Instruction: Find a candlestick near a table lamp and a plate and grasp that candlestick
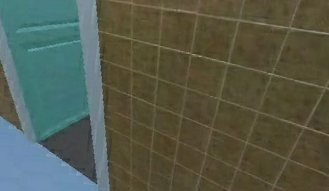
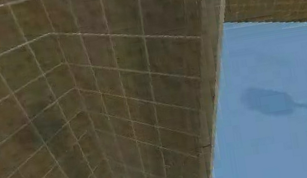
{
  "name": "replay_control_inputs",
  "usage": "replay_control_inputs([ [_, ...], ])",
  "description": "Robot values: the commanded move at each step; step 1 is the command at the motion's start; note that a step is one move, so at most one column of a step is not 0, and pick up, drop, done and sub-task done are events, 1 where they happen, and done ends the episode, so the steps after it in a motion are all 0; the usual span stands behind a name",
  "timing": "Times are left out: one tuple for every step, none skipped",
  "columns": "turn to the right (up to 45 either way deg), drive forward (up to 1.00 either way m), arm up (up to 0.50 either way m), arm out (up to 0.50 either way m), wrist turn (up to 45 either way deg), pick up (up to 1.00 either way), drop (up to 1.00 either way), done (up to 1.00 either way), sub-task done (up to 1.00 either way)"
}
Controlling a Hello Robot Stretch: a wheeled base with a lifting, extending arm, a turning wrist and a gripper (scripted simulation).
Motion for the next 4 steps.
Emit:
replay_control_inputs([
  [-45.0, 0.0, 0.0, 0.0, 0.0, 0.0, 0.0, 0.0, 0.0],
  [-45.0, 0.0, 0.0, 0.0, 0.0, 0.0, 0.0, 0.0, 0.0],
  [-45.0, 0.0, 0.0, 0.0, 0.0, 0.0, 0.0, 0.0, 0.0],
  [-42.0, 0.0, 0.0, 0.0, 0.0, 0.0, 0.0, 0.0, 0.0],
])
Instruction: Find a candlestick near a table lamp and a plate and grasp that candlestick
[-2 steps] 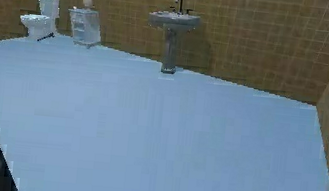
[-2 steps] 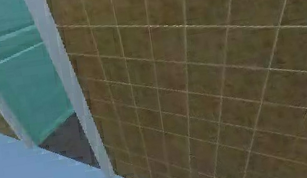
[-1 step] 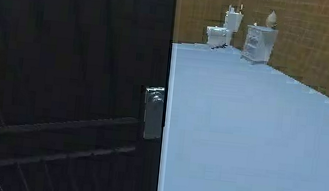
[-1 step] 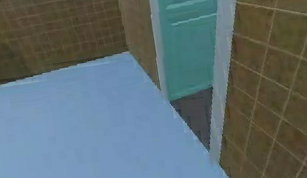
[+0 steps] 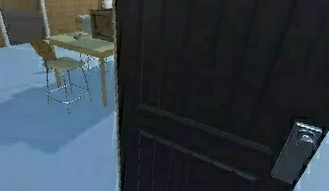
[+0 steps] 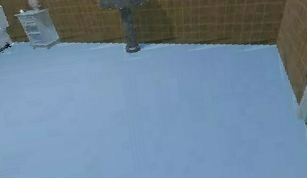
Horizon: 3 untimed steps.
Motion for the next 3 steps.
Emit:
replay_control_inputs([
  [0.0, 0.3, 0.0, 0.0, 0.0, 0.0, 0.0, 0.0, 0.0],
  [-45.0, 0.0, 0.0, 0.0, 0.0, 0.0, 0.0, 0.0, 0.0],
  [-3.0, 0.0, 0.0, 0.0, 0.0, 0.0, 0.0, 0.0, 0.0],
])
